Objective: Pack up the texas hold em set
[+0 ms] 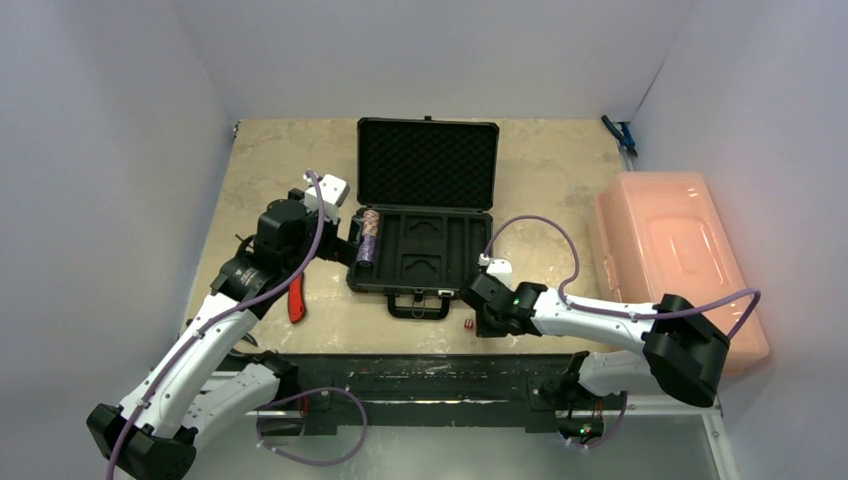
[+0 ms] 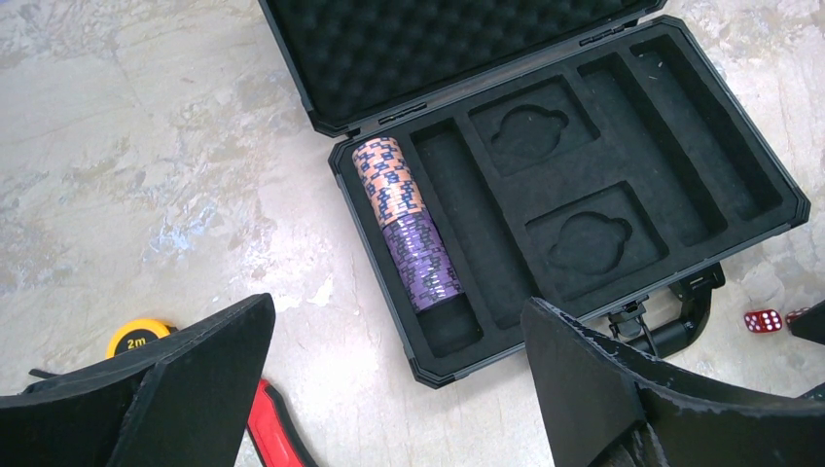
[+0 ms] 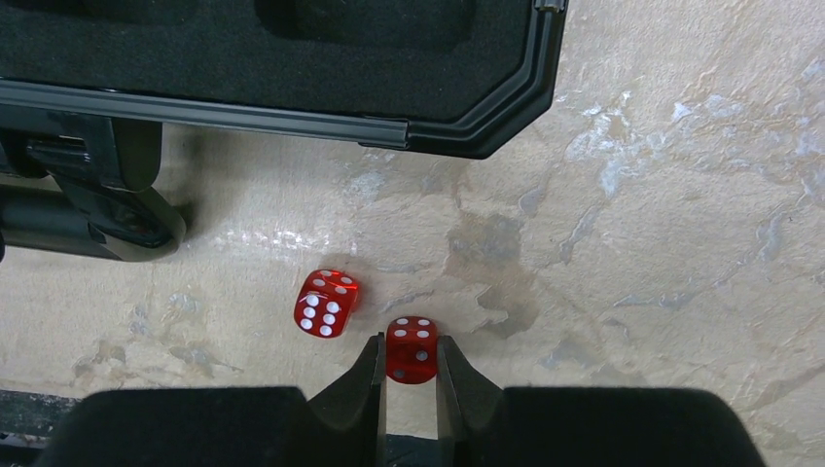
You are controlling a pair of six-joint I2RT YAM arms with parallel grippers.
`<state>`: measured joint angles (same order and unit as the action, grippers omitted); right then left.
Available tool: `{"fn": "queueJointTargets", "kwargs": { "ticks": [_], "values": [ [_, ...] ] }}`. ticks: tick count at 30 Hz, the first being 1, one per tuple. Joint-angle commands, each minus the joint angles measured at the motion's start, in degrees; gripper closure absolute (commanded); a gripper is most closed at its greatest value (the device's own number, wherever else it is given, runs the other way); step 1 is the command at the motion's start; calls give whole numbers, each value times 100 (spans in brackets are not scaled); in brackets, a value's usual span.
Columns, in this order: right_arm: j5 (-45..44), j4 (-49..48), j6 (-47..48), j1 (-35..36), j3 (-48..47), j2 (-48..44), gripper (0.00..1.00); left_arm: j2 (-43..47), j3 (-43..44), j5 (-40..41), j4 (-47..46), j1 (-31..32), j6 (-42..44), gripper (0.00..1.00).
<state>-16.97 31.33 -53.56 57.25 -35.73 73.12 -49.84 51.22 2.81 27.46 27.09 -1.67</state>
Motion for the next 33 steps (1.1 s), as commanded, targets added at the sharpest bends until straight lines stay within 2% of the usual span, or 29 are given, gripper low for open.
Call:
{"fn": "queueJointTargets", "kwargs": {
  "ticks": [1, 21, 33],
  "values": [
    [-145, 145, -39, 5, -282, -50, 100, 97, 205, -24, -156, 24, 82, 0],
    [-605, 898, 13, 6, -1045, -583, 100, 198, 195, -22, -145, 24, 53, 0],
    [-633, 481, 747, 5, -1931, -343, 100, 290, 179, 42, -147, 24, 46, 0]
  ]
}}
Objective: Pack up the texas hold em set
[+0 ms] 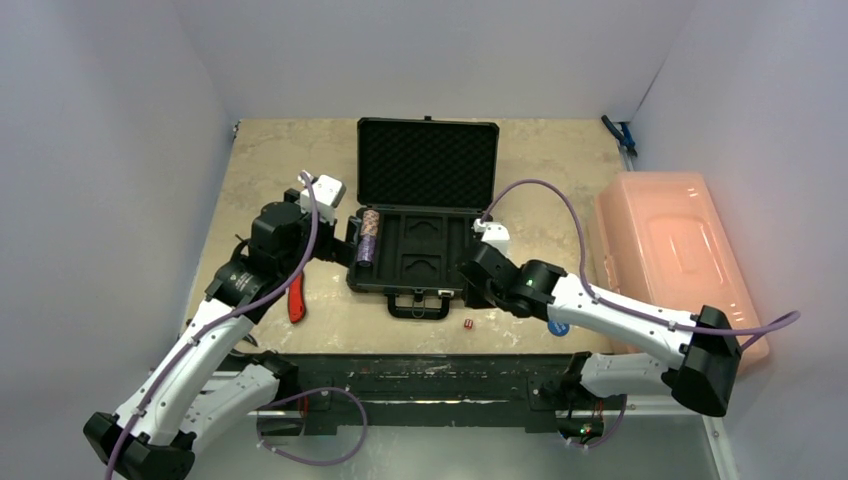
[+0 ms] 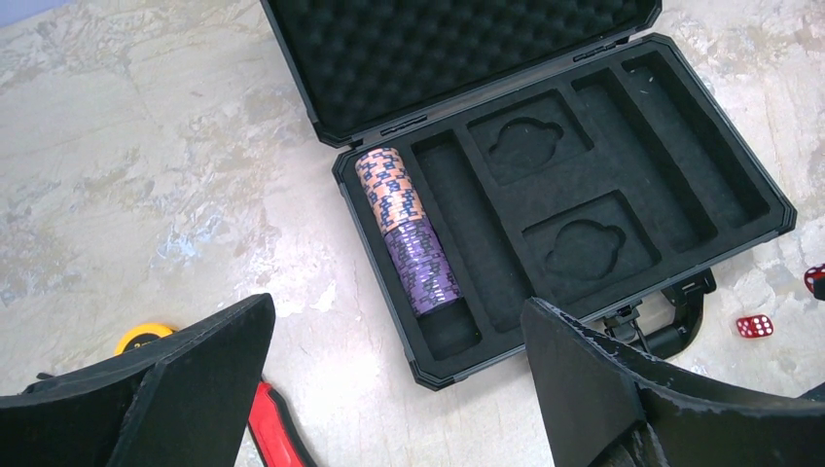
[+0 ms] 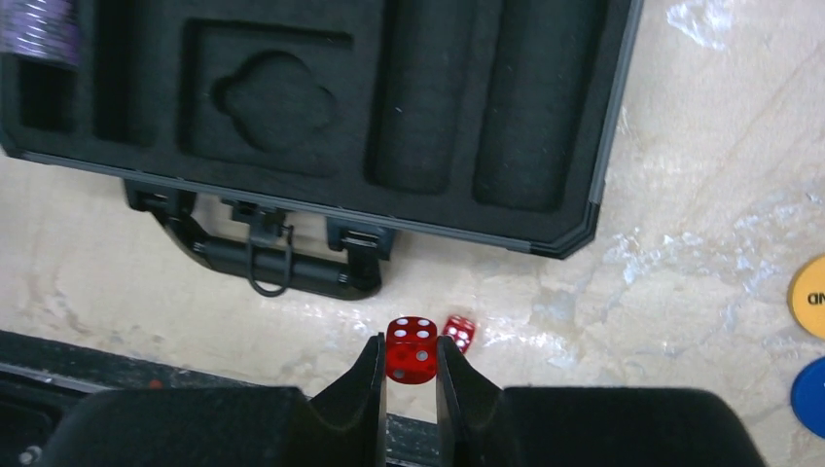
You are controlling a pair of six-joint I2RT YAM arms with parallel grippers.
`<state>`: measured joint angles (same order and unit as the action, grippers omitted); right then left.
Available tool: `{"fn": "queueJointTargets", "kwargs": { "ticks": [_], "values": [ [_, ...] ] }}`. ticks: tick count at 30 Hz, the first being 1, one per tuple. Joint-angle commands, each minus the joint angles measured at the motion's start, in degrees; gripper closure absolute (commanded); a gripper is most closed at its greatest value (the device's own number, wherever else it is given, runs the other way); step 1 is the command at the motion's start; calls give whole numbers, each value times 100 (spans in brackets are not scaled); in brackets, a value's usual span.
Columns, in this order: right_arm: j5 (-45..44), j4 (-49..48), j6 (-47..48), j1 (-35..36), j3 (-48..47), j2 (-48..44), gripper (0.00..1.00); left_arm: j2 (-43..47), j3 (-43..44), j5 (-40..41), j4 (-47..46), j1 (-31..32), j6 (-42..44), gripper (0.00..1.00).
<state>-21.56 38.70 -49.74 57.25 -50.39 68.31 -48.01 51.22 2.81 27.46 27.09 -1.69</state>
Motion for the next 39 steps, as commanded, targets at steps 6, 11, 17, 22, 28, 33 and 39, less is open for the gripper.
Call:
{"fn": "queueJointTargets", "kwargs": {
  "ticks": [6, 11, 17, 22, 28, 33, 39],
  "values": [
    [-111, -394, 797, 5, -1065, 649, 100, 151, 181, 59, -149, 24, 47, 0],
    [148, -699, 979, 5, -1480, 1082, 100, 207, 178, 64, -145, 24, 46, 0],
    [541, -952, 1051, 5, -2027, 1658, 100, 304, 177, 80, -160, 23, 47, 0],
    [863, -1193, 1201, 5, -2536, 2184, 100, 349, 178, 119, -162, 24, 11, 0],
    [1328, -1508, 1359, 5, -3057, 2764, 100, 388, 184, 370, -162, 24, -106, 0],
    [1647, -1720, 1308, 14, -3435, 3228, 100, 354, 253, 1708, 26, 12, -288, 0],
    [1786, -1668, 1263, 64, -4098, 3899, 100, 610, 248, 2841, 89, 15, -431, 0]
  ]
}}
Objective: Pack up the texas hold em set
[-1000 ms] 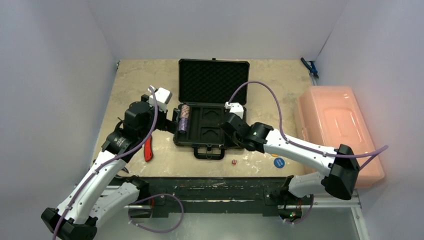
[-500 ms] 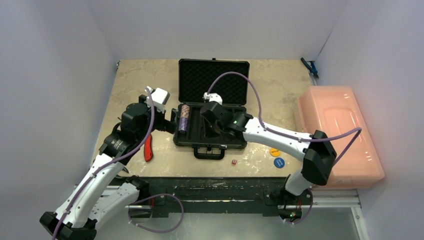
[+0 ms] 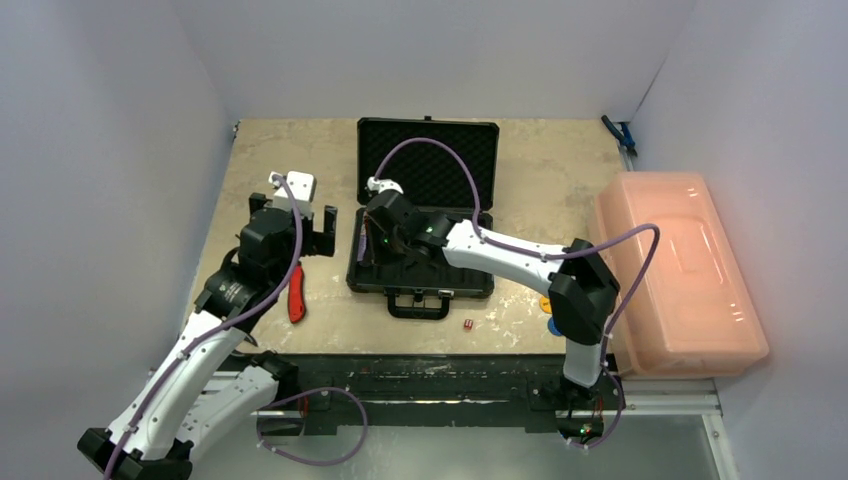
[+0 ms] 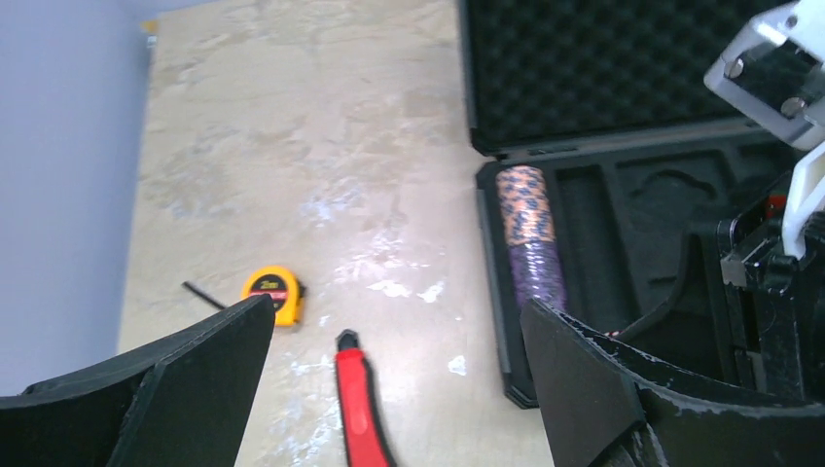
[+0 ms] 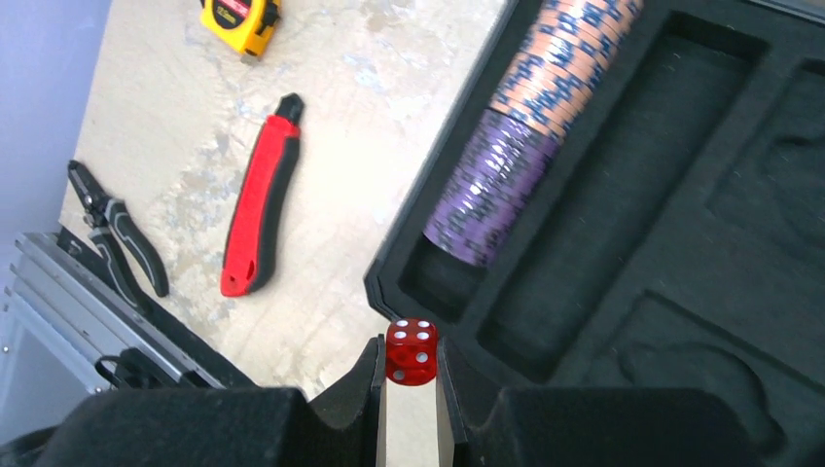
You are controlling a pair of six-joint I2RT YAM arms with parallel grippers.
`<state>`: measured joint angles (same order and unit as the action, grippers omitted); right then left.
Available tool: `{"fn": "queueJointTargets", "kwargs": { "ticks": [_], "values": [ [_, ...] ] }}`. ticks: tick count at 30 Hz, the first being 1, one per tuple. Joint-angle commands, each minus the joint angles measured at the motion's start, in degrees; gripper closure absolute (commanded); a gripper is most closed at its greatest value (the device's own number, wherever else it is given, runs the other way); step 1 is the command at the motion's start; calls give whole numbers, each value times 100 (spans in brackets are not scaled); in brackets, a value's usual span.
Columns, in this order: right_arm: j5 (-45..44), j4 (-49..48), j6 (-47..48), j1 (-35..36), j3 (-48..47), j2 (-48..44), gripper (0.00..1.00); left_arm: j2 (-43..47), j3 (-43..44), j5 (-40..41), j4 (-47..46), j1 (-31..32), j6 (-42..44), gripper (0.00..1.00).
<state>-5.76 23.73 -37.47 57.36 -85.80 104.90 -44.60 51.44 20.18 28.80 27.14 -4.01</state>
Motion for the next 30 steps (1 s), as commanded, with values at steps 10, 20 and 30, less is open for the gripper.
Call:
{"fn": "queueJointTargets", "kwargs": {
  "ticks": [10, 20, 30],
  "values": [
    [148, 243, -93, 116, -1237, 1001, 100, 881, 24, 1678, -225, 10, -190, 0],
    [102, 376, -377, 170, -1021, 1079, 100, 752, 68, 1360, -184, 11, -223, 0],
    [2, 438, -582, 170, -1061, 1260, 100, 760, 65, 1303, -187, 11, -205, 0]
  ]
}}
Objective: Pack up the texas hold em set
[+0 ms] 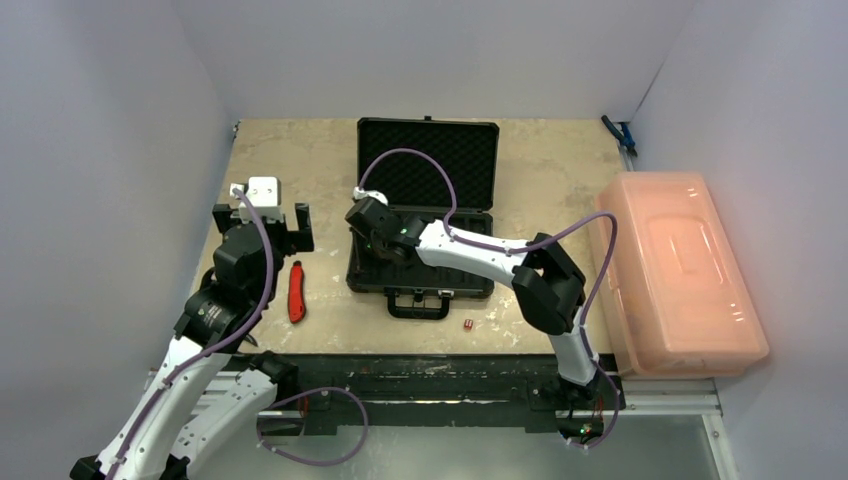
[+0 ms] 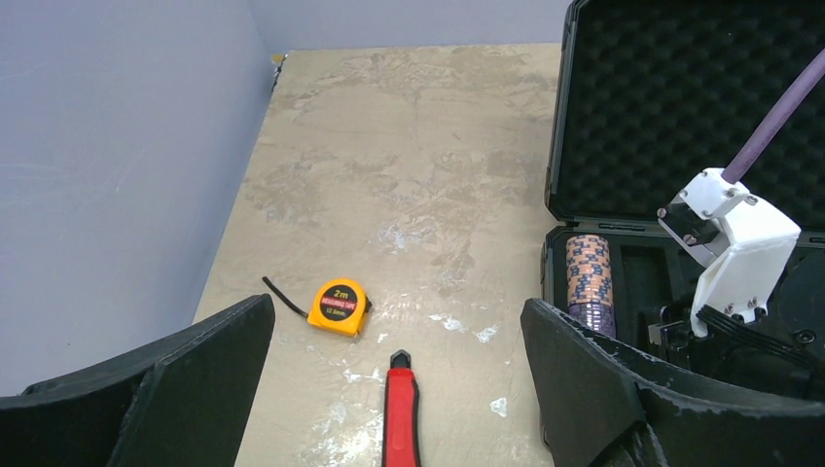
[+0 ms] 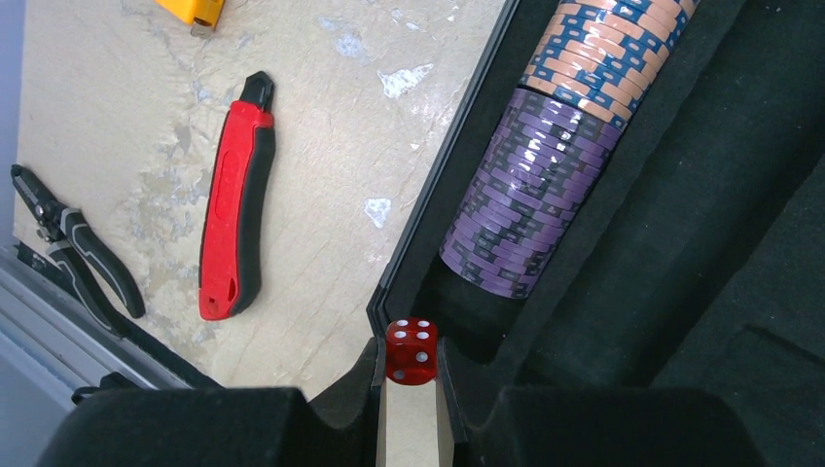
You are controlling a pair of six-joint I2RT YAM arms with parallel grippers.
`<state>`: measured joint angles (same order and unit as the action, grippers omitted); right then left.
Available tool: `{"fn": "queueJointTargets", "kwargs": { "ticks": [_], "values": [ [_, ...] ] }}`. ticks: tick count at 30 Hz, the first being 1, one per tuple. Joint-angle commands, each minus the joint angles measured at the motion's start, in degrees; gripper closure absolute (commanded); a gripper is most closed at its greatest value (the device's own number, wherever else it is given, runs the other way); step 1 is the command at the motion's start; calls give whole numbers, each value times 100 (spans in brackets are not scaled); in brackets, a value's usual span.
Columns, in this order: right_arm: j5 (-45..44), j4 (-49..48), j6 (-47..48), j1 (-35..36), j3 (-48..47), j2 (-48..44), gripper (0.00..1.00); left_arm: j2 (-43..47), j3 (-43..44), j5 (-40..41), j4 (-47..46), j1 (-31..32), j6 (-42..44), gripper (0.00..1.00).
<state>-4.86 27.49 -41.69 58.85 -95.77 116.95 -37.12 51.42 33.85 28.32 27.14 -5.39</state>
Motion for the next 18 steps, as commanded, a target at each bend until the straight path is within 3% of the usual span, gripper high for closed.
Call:
{"fn": "queueJointTargets", "kwargs": {
  "ticks": [1, 5, 18],
  "values": [
    [-107, 70, -171, 21, -65, 68, 100, 12, 55, -72, -141, 11, -68, 0],
    [-159, 85, -190, 21, -87, 129, 100, 4, 52, -95, -135, 11, -68, 0],
    [-34, 59, -147, 21, -209, 339, 83, 48, 27, -150, -187, 11, -50, 0]
  ]
}}
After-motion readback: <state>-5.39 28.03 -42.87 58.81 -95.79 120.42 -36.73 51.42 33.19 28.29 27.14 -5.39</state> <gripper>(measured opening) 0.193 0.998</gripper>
